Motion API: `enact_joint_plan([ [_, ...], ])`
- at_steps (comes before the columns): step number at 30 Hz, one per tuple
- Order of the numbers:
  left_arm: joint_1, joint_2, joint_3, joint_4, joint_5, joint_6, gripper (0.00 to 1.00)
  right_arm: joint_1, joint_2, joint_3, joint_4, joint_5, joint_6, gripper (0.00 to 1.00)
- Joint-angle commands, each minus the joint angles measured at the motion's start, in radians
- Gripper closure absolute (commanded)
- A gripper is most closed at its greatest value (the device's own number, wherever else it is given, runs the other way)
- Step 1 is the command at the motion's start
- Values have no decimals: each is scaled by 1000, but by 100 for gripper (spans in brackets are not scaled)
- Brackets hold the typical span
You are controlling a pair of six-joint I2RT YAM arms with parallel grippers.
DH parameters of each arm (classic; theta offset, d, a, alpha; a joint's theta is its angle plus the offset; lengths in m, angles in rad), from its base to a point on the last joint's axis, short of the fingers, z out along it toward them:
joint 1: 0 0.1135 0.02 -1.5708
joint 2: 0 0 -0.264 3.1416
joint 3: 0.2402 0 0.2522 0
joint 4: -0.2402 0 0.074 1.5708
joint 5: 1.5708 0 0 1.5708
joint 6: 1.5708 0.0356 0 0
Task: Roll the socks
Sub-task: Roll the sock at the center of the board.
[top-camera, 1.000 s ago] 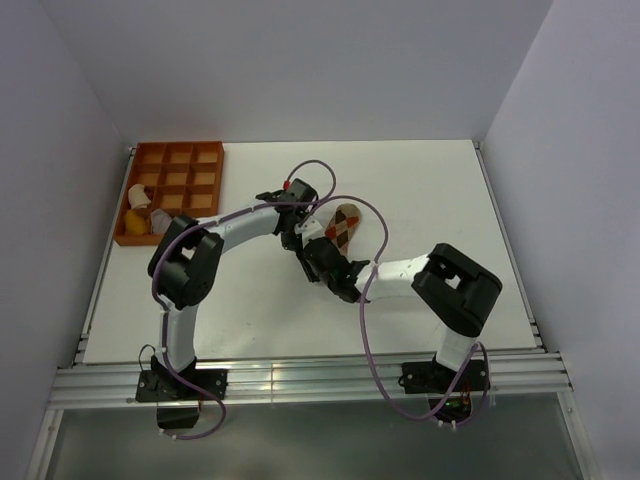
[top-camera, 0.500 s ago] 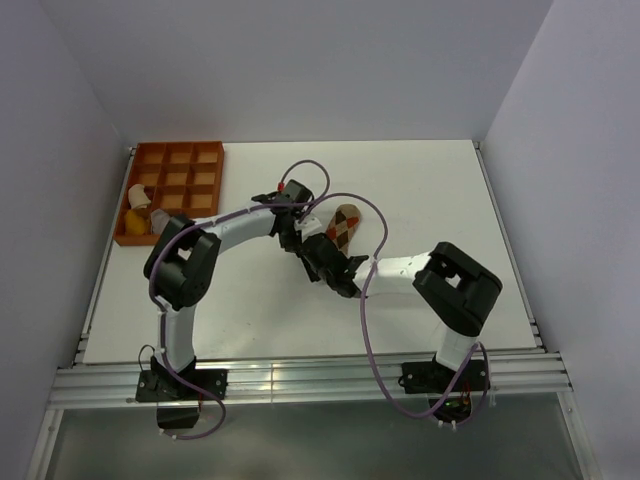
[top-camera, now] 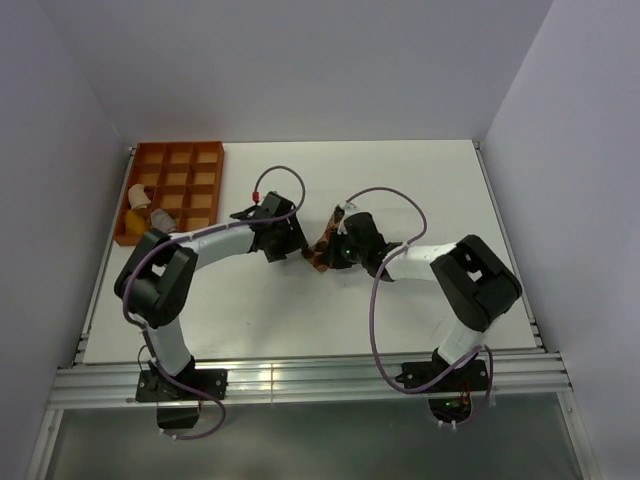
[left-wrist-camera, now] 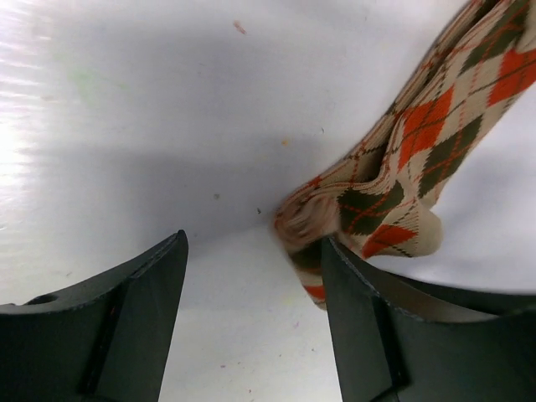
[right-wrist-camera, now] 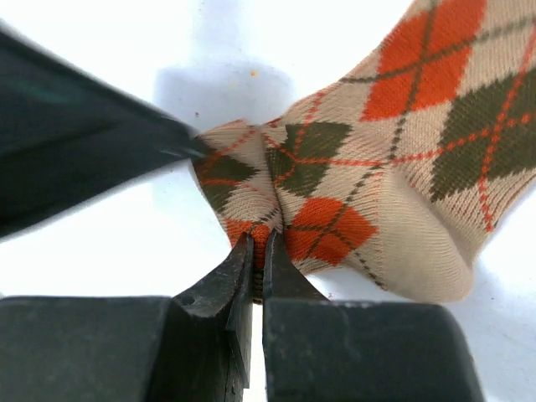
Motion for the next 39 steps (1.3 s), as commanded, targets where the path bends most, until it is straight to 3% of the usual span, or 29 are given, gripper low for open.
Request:
enact_joint_plan([
  [1, 25, -134, -91, 130, -55, -83, 31, -70, 48, -56, 60, -170, 135, 100],
  [6, 25, -248, -231, 335, -32, -117, 31, -163, 128, -87, 167, -366, 258, 100],
  [9, 10, -268, -305, 400, -3, -131, 31, -168, 148, -79, 157, -383, 295, 100],
  [15, -57, -225, -336, 455, -13, -151, 32, -176, 181, -67, 134, -413, 351, 100],
  [30, -59, -121, -353, 523, -39, -180, 35, -194, 236, -61, 157, -453, 384, 100],
  [35, -59, -82, -339, 540, -30, -168, 39, -196, 237, -64, 154, -450, 381, 100],
  [39, -57, -58, -334, 550, -20, -163, 48, -197, 240, -56, 150, -453, 377, 100],
])
